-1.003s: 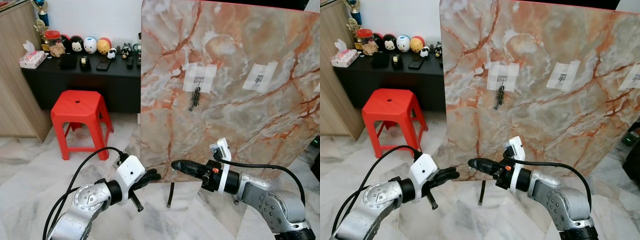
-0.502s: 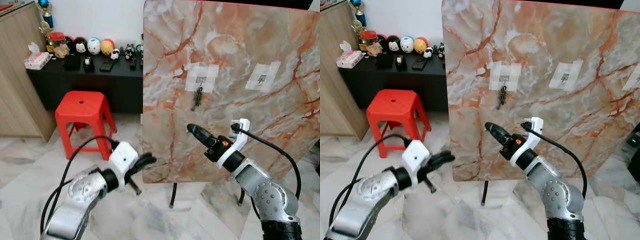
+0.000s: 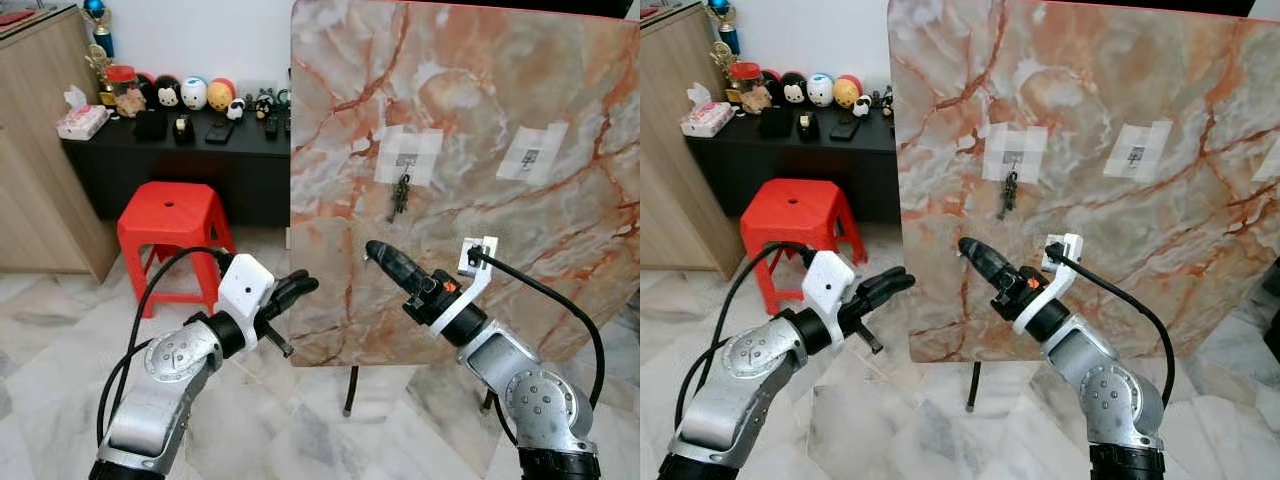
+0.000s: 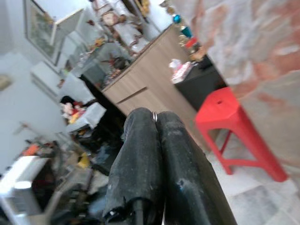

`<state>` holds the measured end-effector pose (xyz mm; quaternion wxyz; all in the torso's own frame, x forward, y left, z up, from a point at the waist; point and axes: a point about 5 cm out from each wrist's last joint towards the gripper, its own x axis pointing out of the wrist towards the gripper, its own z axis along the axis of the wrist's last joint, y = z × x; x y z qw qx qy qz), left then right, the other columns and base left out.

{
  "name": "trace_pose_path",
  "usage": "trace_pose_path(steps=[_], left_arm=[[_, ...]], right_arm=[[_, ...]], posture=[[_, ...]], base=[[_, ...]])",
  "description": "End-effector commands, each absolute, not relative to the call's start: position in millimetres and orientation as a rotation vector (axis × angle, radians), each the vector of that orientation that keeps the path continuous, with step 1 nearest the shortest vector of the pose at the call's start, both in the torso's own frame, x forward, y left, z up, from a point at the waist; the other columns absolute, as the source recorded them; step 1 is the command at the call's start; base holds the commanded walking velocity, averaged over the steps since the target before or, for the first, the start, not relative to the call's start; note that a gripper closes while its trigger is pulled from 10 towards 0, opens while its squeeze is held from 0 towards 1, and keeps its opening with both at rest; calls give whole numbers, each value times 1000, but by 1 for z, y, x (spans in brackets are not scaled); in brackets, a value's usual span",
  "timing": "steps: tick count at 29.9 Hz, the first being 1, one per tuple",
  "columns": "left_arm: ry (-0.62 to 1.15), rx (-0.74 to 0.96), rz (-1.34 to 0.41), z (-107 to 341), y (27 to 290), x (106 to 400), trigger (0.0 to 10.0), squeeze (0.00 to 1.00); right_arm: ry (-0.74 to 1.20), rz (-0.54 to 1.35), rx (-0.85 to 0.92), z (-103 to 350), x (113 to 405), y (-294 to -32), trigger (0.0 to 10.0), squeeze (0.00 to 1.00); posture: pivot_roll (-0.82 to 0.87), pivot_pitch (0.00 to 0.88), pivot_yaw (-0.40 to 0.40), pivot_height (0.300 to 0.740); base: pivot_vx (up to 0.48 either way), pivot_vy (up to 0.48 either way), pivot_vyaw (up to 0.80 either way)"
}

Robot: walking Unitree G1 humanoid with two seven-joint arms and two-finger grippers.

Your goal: Hang keys on a hook

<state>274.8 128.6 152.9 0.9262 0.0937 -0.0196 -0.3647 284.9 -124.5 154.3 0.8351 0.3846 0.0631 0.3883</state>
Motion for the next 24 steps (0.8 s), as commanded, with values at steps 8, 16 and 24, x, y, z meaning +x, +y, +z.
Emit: trace_pose_path(steps=[8, 16, 24], left_arm=[[-129, 213, -760, 168, 119, 282, 10000, 0], [-160, 191, -781, 171, 113, 284, 10000, 0], [-164, 191, -814, 170, 102, 287, 10000, 0]], right_arm=[[111, 867, 797, 163, 285, -124, 10000, 0], [112, 892, 805, 165, 284, -124, 10000, 0], [114, 926, 797, 166, 281, -117, 10000, 0]], posture=[[-13, 0, -99, 740], [-18, 0, -101, 740], [-22, 0, -104, 740]], base=[[0, 0, 0], [0, 0, 0], [0, 0, 0]])
